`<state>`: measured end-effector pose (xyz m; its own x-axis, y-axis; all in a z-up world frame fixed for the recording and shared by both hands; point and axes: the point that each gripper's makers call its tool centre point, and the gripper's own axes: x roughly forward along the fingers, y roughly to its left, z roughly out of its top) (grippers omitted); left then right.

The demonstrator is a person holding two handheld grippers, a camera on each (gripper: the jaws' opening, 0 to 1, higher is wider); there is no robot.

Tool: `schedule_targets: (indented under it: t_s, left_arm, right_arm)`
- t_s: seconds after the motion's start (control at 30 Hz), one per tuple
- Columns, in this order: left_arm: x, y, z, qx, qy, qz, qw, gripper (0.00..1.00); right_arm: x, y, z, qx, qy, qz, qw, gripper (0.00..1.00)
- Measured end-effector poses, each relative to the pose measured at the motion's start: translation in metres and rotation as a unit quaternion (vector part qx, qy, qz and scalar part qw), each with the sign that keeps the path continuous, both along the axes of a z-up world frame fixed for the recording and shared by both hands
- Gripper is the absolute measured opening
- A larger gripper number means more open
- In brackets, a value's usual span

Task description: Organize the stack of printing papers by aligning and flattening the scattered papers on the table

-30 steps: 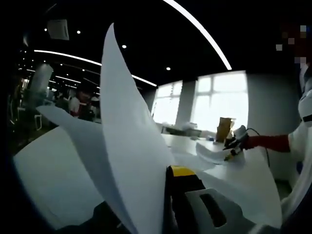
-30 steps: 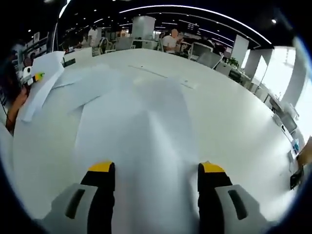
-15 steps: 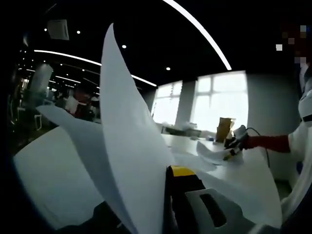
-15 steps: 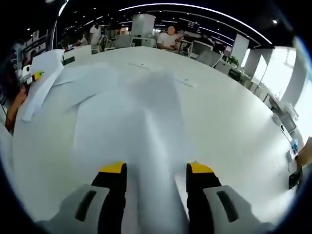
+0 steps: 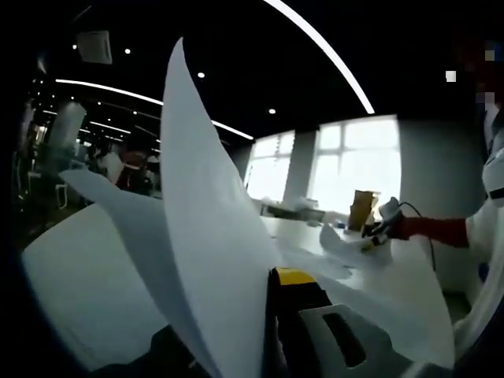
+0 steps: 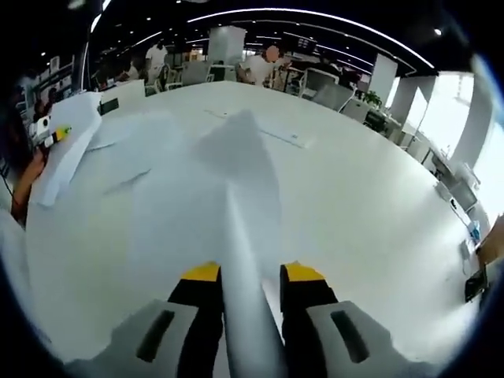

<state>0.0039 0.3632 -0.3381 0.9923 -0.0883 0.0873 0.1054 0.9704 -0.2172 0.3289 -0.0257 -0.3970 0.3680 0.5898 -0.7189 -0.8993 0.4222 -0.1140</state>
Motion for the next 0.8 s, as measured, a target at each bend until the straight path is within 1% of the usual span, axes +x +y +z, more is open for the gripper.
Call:
schedule_targets:
  t_s: [0.07, 0.13, 0.23, 0.27, 0.37, 0.5, 0.8]
  left_arm:
    - [0.0, 0.0, 0.0, -0.001, 0.0, 0.0, 1.0, 0.07]
    - [0.0, 0.0, 0.0, -0.001, -0.001, 0.0, 1.0, 0.07]
    - [0.0, 0.0, 0.0, -0.002, 0.0, 0.0, 1.0, 0.07]
    - [0.0, 0.0, 0.0, -0.003, 0.0, 0.0, 1.0, 0.07]
    - [0.0, 0.001, 0.0, -0.005, 0.0, 0.001, 1.0, 0.07]
    - [0.0, 0.001, 0.0, -0.007, 0.0, 0.002, 1.0, 0.07]
    - [0.0, 0.003, 0.0, -0.011, 0.0, 0.004, 0.9999, 0.07]
  right_arm:
    - [-0.001, -0.004, -0.004, -0.003, 0.014, -0.009, 0.9999, 0.21]
    - [-0.002, -0.005, -0.001, 0.006, 0.02, -0.014, 0.9997, 0.2]
    - [0.005, -0.005, 0.02, 0.057, 0.019, -0.044, 0.9972, 0.19]
    - [0.005, -0.004, 0.032, 0.085, 0.022, -0.059, 0.9944, 0.19]
    - [0.005, -0.005, 0.049, 0.128, 0.038, -0.087, 0.9872, 0.17]
    - [0.0, -0.008, 0.054, 0.128, 0.036, -0.105, 0.9856, 0.17]
    - [-0.005, -0.007, 0.044, 0.114, 0.051, -0.122, 0.9846, 0.17]
